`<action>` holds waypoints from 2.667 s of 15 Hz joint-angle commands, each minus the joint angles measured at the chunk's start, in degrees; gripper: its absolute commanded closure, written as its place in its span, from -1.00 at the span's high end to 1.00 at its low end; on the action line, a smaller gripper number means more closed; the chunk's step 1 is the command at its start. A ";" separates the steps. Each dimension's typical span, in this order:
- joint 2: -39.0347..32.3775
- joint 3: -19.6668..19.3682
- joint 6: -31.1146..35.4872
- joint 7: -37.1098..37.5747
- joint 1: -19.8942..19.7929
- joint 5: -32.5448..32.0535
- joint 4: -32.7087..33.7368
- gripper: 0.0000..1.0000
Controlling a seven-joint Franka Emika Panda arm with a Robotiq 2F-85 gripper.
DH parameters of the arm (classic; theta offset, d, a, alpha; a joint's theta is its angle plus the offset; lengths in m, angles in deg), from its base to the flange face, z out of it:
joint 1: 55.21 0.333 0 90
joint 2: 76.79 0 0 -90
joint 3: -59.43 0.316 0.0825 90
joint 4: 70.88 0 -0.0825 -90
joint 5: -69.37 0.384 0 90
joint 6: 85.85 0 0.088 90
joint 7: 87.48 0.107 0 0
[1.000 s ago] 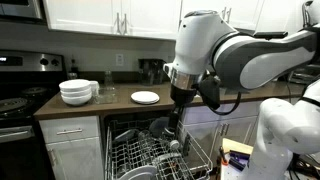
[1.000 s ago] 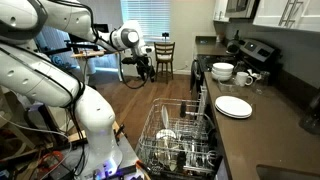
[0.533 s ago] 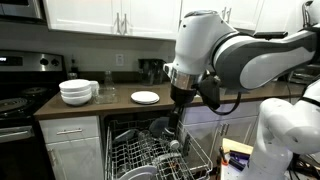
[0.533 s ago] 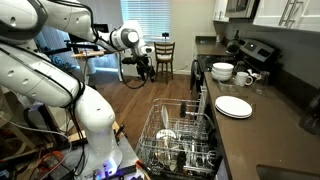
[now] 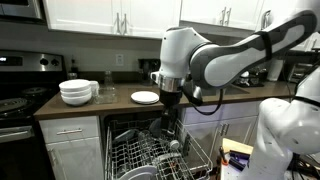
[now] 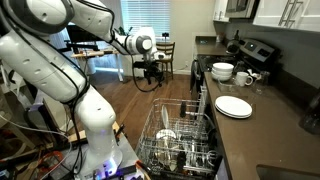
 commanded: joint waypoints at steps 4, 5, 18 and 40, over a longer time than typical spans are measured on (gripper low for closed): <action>-25.62 -3.89 1.94 -16.90 2.20 -0.23 16.36 1.00; -29.33 -4.07 1.50 -19.30 2.45 0.19 19.00 1.00; -54.89 -4.82 -8.65 -25.01 3.40 -2.90 38.04 1.00; -59.98 -5.42 1.38 -27.74 1.25 -2.12 36.09 -0.14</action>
